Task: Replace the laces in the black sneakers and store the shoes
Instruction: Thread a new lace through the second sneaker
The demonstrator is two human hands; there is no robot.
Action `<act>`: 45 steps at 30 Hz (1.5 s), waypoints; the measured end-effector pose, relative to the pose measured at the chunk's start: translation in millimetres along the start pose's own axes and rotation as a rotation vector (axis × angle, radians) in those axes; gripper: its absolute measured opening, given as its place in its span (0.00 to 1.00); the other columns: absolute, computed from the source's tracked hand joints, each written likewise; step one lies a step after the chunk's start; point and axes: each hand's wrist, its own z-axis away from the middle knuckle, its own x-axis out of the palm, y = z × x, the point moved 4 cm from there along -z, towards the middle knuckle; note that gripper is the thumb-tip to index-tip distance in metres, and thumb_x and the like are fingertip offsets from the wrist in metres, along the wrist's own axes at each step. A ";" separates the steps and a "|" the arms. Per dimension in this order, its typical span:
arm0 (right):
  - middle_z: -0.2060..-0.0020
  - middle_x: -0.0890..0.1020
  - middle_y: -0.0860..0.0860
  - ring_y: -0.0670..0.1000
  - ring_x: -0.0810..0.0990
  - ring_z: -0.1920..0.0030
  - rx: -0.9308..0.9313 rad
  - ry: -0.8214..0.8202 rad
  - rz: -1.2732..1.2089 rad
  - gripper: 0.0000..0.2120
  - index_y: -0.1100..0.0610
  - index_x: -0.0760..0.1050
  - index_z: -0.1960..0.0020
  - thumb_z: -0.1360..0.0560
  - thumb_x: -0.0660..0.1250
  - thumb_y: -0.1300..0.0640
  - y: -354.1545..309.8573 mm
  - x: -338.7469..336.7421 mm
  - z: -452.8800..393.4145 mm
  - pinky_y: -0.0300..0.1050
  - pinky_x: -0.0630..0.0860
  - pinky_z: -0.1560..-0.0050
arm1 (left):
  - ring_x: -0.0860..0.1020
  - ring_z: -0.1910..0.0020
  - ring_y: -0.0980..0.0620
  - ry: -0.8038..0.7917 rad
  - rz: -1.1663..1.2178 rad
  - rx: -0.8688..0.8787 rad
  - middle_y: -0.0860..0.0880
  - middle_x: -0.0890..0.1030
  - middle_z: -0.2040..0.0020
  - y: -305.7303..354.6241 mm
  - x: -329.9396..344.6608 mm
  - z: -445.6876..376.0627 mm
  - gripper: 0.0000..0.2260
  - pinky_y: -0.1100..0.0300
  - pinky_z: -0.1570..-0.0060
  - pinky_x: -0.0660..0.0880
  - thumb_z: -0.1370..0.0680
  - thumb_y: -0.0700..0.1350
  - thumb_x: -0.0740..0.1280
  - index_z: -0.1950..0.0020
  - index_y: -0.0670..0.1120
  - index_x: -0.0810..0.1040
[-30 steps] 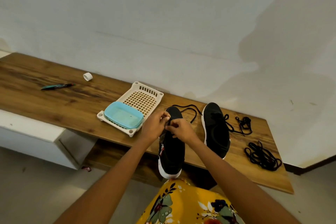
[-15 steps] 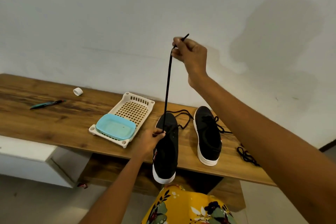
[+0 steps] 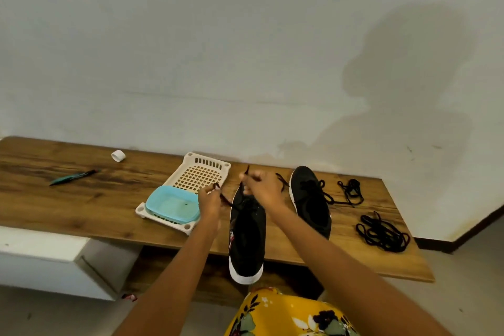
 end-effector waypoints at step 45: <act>0.69 0.70 0.51 0.49 0.70 0.70 0.024 -0.059 -0.375 0.13 0.59 0.72 0.55 0.18 0.55 0.54 -197.1 -152.2 -67.0 0.43 0.78 0.63 | 0.77 0.49 0.55 -0.633 -0.657 0.615 0.50 0.78 0.46 82.0 129.5 88.8 0.21 0.61 0.48 0.73 0.20 0.46 0.61 0.28 0.47 0.61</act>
